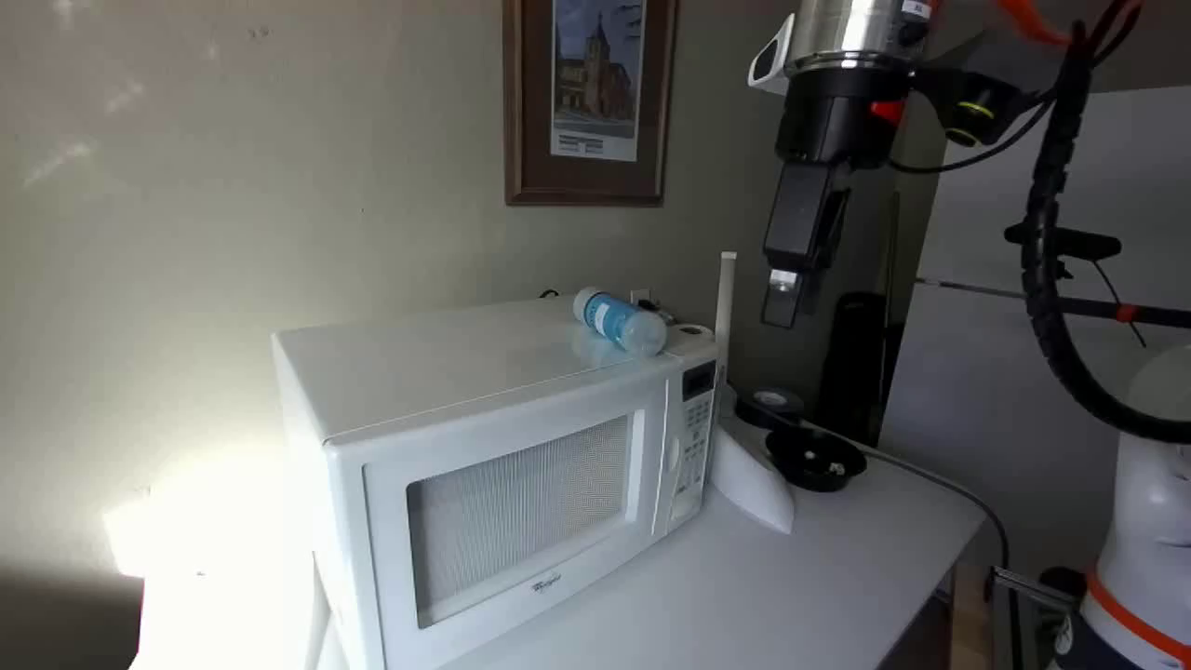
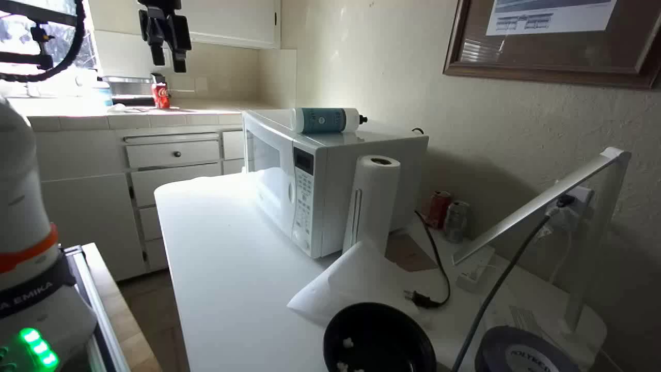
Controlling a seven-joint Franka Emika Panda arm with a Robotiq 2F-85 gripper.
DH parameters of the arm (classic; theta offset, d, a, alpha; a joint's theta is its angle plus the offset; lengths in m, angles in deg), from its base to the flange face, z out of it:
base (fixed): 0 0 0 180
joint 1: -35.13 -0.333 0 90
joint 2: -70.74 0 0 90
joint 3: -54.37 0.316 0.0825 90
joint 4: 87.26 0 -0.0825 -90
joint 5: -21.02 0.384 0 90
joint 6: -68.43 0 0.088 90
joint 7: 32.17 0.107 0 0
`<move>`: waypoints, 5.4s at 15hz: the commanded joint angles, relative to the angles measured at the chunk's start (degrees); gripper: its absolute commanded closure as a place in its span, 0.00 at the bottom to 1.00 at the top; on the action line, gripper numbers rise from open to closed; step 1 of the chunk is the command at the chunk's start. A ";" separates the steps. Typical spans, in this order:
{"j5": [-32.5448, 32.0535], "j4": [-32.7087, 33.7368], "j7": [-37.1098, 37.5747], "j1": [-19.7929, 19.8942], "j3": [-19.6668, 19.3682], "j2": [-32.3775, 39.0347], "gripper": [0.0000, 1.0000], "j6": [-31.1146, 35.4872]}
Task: Put the bottle on the microwave upright
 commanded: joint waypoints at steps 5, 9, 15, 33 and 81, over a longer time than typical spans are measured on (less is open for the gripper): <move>0.29 0.18 -0.33 0.59 0.38 -0.03 0.00 -0.25; 0.29 0.18 -0.33 0.59 0.38 -0.03 0.00 -0.25; -3.62 3.34 -1.06 4.38 -0.86 4.27 0.00 2.75; -17.66 16.73 0.70 13.78 -6.65 23.68 0.00 17.90; -12.98 39.79 2.60 13.27 -13.25 54.26 0.00 14.54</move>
